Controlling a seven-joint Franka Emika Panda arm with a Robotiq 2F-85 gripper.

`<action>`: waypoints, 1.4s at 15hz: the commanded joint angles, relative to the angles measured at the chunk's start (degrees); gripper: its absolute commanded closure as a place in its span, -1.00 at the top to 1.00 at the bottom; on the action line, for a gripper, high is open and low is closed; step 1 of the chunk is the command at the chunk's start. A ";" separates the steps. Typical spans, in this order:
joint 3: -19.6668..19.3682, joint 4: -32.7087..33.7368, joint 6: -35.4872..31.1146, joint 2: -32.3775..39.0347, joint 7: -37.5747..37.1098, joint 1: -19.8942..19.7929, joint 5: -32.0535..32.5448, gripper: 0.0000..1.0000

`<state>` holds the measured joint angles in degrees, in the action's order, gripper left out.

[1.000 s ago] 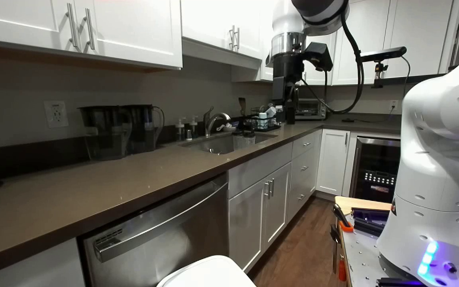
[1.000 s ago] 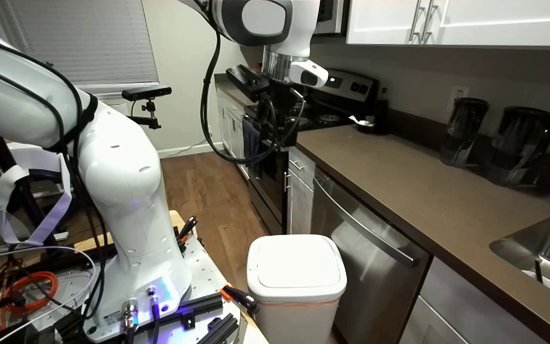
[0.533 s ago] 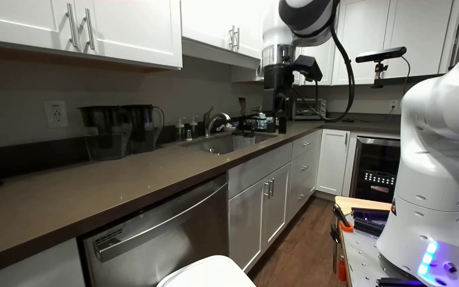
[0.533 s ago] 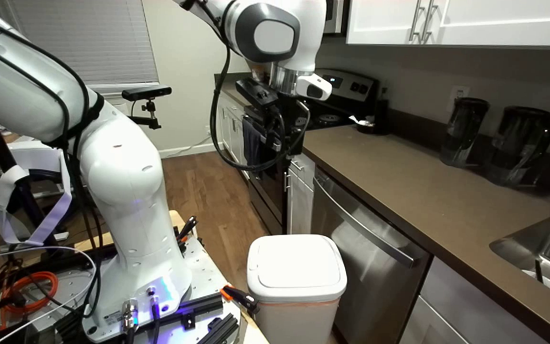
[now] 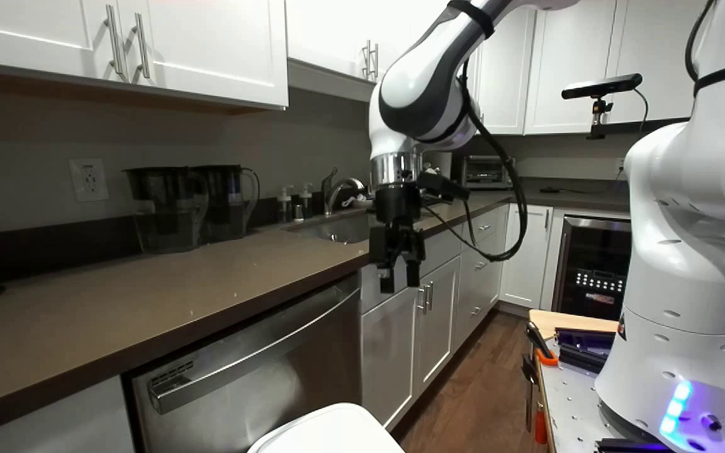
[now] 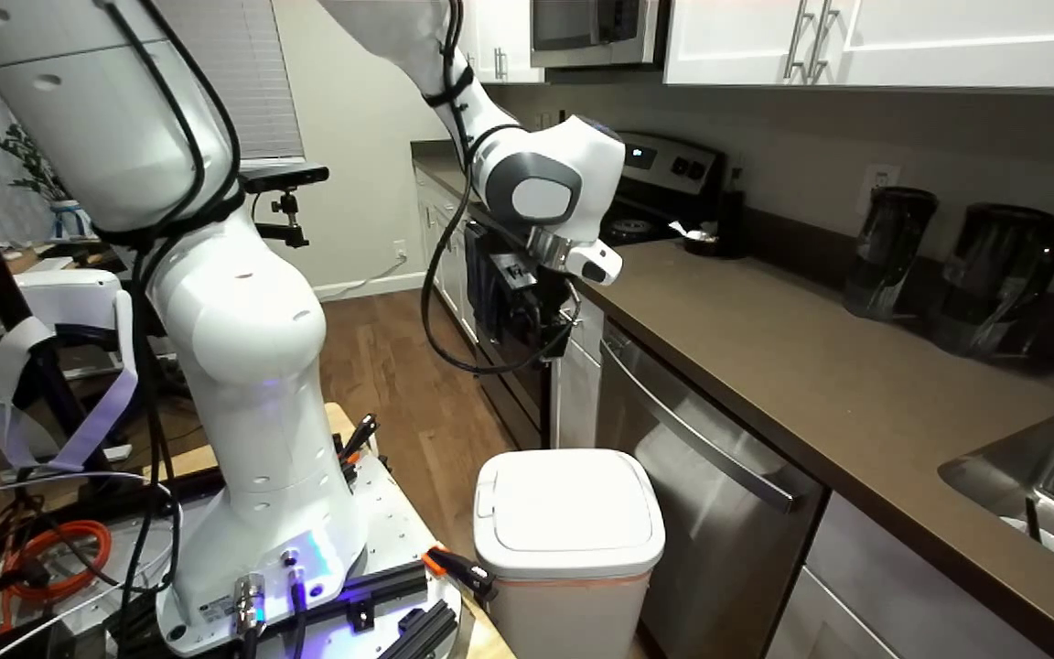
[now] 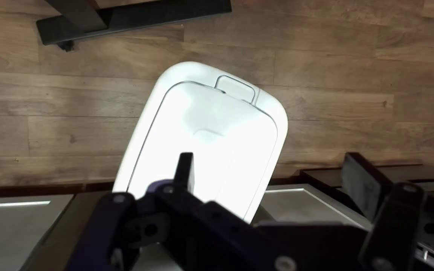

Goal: Open the lid of the white bin

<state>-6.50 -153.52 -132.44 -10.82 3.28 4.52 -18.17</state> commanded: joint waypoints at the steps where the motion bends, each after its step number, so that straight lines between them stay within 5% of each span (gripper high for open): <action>1: 2.82 2.01 -6.49 10.47 3.22 1.03 -8.31 1.00; 8: 11.35 10.81 -12.20 29.48 12.49 -1.23 -21.74 1.00; 21: 24.43 27.73 -21.79 57.87 12.76 -4.15 -30.07 1.00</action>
<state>14.88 -128.76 -150.81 41.40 13.62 2.06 -45.50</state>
